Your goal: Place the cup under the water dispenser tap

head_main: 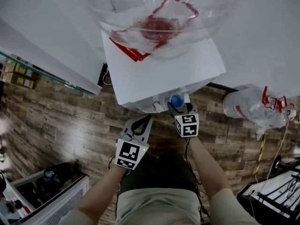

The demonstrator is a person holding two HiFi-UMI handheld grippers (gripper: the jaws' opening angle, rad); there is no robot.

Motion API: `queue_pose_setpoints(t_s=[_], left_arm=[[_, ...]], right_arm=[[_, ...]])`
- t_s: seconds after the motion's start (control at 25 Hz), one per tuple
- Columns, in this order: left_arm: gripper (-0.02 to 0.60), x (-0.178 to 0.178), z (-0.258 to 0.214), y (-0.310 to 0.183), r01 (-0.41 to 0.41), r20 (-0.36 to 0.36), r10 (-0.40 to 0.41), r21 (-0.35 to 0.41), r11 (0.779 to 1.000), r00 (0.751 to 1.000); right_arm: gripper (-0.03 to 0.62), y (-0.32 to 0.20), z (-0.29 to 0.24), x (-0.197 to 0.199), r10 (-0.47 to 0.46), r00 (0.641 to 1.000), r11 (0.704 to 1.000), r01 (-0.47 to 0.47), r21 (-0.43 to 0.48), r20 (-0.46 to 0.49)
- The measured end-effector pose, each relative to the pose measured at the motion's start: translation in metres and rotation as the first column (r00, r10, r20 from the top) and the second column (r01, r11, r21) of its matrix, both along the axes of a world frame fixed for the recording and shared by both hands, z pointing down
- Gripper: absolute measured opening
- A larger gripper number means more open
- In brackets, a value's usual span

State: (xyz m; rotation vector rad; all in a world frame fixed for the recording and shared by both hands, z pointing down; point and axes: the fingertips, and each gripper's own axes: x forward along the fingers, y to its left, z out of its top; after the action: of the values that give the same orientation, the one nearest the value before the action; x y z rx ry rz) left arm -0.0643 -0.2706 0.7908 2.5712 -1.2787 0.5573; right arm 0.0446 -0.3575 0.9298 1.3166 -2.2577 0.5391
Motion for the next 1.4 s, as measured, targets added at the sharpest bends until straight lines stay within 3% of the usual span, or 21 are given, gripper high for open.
queue_pose_setpoints(t_s=[0.12,0.36,0.48,0.56,0.64,1.04,1.4], left_arm=[[0.005,-0.005,-0.008,0.005,-0.008,0.005,0.008,0.001,1.000,1.000],[0.005,-0.009,-0.039,0.017,-0.008,0.007,0.008,-0.020,1.000,1.000],[0.005,-0.009,-0.064,0.023,-0.011,0.008,0.011,-0.023,1.000,1.000],[0.005,-0.008,-0.084,0.027,-0.013,0.008,0.013,-0.024,1.000,1.000],[0.005,-0.006,-0.105,0.031,-0.018,0.006,0.018,-0.024,1.000,1.000],[0.005,0.011,-0.211,0.044,-0.037,-0.002,0.037,0.019,0.999,0.999],[0.006,0.019,-0.282,0.053,-0.040,0.003,0.040,0.051,0.998,0.999]], right_arm=[[0.410,0.004,-0.003,0.001,0.022,1.000,0.999,-0.022,-0.027,0.022],[0.417,0.022,-0.038,0.005,0.036,0.999,0.998,-0.035,-0.052,0.024],[0.382,0.035,-0.068,0.005,0.024,1.000,0.998,-0.023,-0.057,0.010],[0.290,0.044,-0.092,0.005,0.011,1.000,0.999,-0.011,-0.049,-0.003],[0.237,0.054,-0.117,0.007,-0.002,1.000,0.999,0.002,-0.038,-0.012],[0.119,0.098,-0.258,0.033,0.040,0.997,0.999,-0.041,0.010,0.059],[0.081,0.127,-0.396,0.063,0.064,0.984,0.995,-0.077,0.071,0.163]])
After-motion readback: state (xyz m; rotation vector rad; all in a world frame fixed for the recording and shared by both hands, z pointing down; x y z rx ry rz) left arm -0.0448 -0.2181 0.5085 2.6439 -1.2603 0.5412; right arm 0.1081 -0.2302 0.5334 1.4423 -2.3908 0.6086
